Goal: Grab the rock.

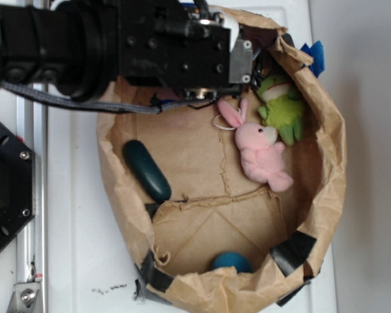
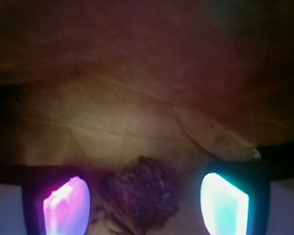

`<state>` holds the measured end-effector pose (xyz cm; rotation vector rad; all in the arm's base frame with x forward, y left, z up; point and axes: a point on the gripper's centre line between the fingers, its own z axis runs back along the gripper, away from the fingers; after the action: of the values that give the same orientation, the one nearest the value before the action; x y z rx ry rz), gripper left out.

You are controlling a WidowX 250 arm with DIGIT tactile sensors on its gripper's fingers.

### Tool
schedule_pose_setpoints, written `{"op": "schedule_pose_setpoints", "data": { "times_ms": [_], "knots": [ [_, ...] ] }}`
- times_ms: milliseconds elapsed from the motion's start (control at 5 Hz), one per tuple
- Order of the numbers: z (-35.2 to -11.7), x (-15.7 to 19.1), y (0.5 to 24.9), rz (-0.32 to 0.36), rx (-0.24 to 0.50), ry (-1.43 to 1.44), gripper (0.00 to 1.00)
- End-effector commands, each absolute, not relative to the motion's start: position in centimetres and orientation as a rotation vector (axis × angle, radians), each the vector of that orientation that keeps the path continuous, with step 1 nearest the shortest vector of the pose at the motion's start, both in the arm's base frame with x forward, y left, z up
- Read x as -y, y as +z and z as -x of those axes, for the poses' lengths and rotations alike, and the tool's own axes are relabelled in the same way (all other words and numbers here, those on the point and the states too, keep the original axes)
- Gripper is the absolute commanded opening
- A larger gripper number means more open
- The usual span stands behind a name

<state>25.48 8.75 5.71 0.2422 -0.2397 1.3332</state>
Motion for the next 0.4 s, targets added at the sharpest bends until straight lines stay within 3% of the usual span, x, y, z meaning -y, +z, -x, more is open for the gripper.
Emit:
{"op": "schedule_pose_setpoints", "data": {
  "times_ms": [0, 200],
  "knots": [
    [-24.48, -8.92, 6.01, -0.242, 0.259, 1.327, 1.00],
    [-24.73, -8.46, 5.51, -0.237, 0.262, 1.295, 1.00]
  ]
}}
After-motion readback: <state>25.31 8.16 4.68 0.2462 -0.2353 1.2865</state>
